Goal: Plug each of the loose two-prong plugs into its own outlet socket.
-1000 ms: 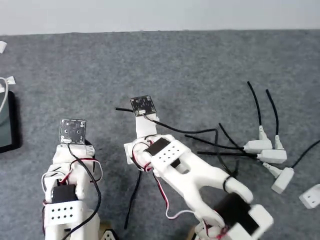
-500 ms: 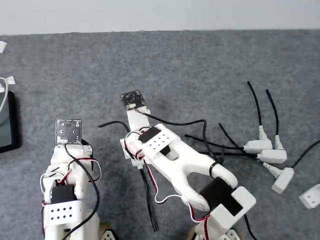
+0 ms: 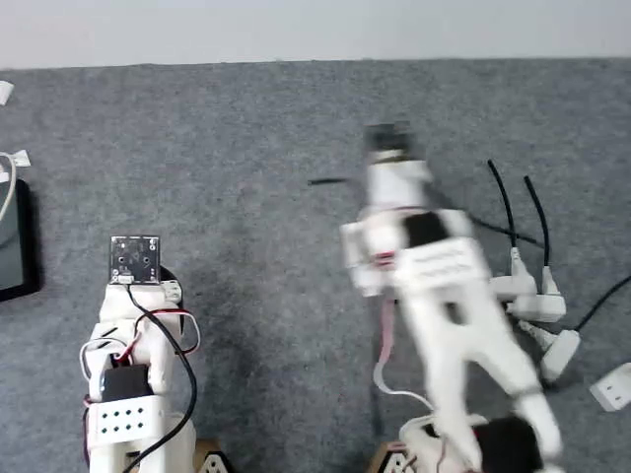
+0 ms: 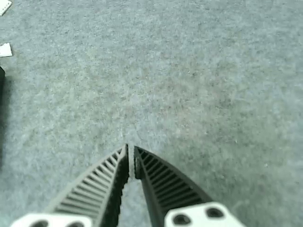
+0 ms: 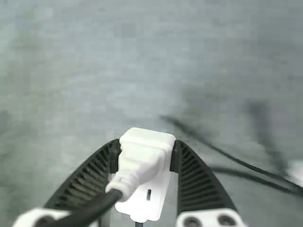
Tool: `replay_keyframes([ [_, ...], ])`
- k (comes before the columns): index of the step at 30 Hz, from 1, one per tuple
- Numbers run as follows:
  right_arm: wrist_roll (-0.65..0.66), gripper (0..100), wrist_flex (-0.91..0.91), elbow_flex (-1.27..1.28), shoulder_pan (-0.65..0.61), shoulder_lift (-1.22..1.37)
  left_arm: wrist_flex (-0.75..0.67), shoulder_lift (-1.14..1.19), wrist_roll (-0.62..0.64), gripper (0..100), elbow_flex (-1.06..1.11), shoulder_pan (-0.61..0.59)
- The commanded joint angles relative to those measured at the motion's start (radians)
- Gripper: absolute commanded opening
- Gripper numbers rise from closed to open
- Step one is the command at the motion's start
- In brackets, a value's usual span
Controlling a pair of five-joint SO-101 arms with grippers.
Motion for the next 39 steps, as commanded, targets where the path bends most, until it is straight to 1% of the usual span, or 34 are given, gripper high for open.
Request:
replay_keyframes([
  [1, 0.106, 0.8, 0.036, -0.012, 0.378, -0.15, -0.028, -0.008, -0.005, 2, -0.01, 0.011],
  [4, 0.192, 0.8, -0.025, 0.061, 0.61, -0.188, -0.028, -0.008, -0.003, 2, -0.01, 0.011],
  [8, 0.284, 0.8, -0.137, 0.143, 0.832, -0.189, -0.023, -0.008, -0.002, 2, -0.01, 0.009],
  [12, 0.341, 0.8, -0.237, 0.207, 0.977, -0.163, -0.021, -0.008, -0.005, 2, -0.01, 0.006],
  [17, 0.353, 0.9, -0.429, 0.226, 1.084, 0.001, -0.021, -0.017, -0.006, 2, 0.018, -0.003],
  [19, 0.353, 1.3, -0.506, 0.222, 1.093, 0.073, -0.021, -0.017, -0.008, 2, 0.019, -0.028],
  [20, 0.356, 3.2, -0.526, 0.222, 1.09, 0.105, -0.021, -0.017, -0.008, 2, 0.019, -0.032],
  [22, 0.358, 12.1, -0.507, 0.206, 1.066, 0.147, -0.021, -0.017, -0.018, 2, 0.019, -0.031],
  [25, 0.351, 27.7, -0.363, 0.149, 1.032, 0.142, -0.021, -0.017, -0.078, 2, 0.018, -0.023],
  [26, 0.35, 30.8, -0.298, 0.123, 1.018, 0.128, -0.021, -0.017, -0.084, 2, 0.018, -0.011],
  [27, 0.341, 31.3, -0.232, 0.097, 1.004, 0.11, -0.021, -0.017, -0.084, 2, 0.019, 0.0],
  [28, 0.319, 30.0, -0.177, 0.075, 0.989, 0.088, -0.021, -0.017, -0.084, 2, 0.021, 0.003],
  [30, 0.259, 22.8, -0.081, 0.046, 0.961, 0.036, -0.021, -0.017, -0.084, 2, 0.021, 0.005],
  [33, 0.176, 3.9, 0.022, 0.043, 0.924, -0.061, -0.021, -0.017, -0.084, 2, 0.021, 0.003],
  [34, 0.161, 0.0, 0.054, 0.048, 0.909, -0.093, -0.02, -0.018, -0.084, 2, 0.021, 0.002],
  [36, 0.129, 4.1, 0.122, 0.081, 0.885, -0.168, 0.018, -0.018, -0.087, 2, 0.007, 0.002],
  [39, 0.126, 0.8, 0.124, 0.201, 0.828, -0.298, 0.098, -0.018, -0.091, 2, -0.036, 0.002],
])
